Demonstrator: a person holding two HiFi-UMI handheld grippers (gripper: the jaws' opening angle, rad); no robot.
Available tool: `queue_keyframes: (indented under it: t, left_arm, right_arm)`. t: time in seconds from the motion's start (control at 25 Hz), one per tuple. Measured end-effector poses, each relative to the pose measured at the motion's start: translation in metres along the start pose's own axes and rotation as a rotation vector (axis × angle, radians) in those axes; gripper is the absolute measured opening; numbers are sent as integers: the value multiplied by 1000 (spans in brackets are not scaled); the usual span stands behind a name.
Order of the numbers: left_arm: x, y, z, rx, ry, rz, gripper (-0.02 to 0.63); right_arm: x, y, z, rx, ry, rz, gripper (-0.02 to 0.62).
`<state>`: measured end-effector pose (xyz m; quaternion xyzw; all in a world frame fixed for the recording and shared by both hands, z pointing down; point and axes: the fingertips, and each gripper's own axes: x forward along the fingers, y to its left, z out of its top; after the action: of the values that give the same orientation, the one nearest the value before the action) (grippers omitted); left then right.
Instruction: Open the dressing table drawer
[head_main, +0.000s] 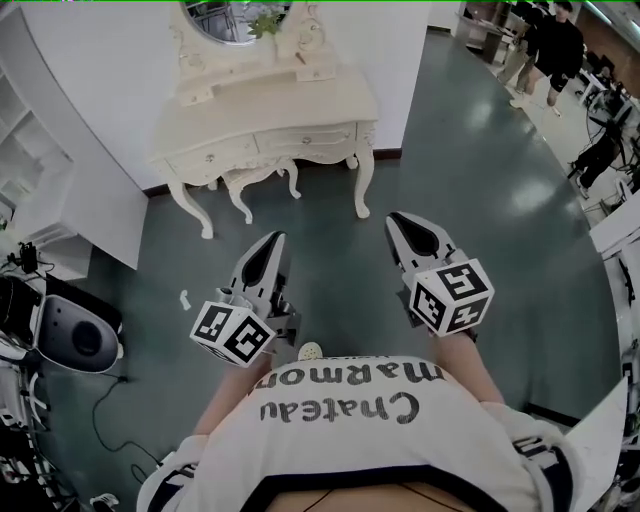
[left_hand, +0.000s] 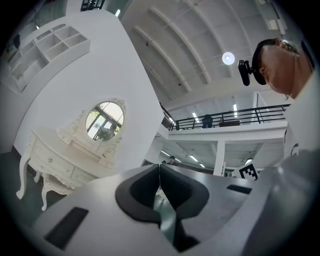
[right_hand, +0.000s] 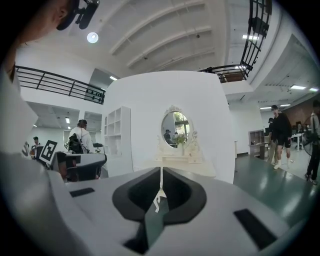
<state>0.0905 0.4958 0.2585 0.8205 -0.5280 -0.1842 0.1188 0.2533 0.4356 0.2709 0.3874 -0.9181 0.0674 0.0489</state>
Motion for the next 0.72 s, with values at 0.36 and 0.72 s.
queue_keyframes:
  t: [0.36,0.72]
  left_arm:
    - [53,82,51,13,10,-40,23]
    - [72,160,73,-6,58,-1,23]
  right_arm:
    - [96,-5,33,20,-18,-40,31]
    - [163,10,50,15,-41,-52,31]
